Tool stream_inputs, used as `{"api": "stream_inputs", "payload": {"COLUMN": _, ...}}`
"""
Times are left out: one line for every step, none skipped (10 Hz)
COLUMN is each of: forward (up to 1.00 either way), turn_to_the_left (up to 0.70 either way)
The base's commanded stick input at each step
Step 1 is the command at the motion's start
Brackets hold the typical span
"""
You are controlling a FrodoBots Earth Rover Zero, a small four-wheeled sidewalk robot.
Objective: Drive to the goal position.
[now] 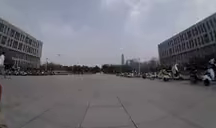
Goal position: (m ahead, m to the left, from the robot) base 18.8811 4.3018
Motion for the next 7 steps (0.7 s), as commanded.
{"api": "stream_inputs", "payload": {"forward": 0.7, "turn_to_the_left": 0.0}}
{"api": "stream_inputs", "payload": {"forward": 0.7, "turn_to_the_left": 0.0}}
{"api": "stream_inputs", "payload": {"forward": 0.7, "turn_to_the_left": 0.0}}
{"api": "stream_inputs", "payload": {"forward": 0.7, "turn_to_the_left": 0.0}}
{"api": "stream_inputs", "payload": {"forward": 0.7, "turn_to_the_left": 0.0}}
{"api": "stream_inputs", "payload": {"forward": 0.7, "turn_to_the_left": 0.0}}
{"api": "stream_inputs", "payload": {"forward": 0.7, "turn_to_the_left": 0.0}}
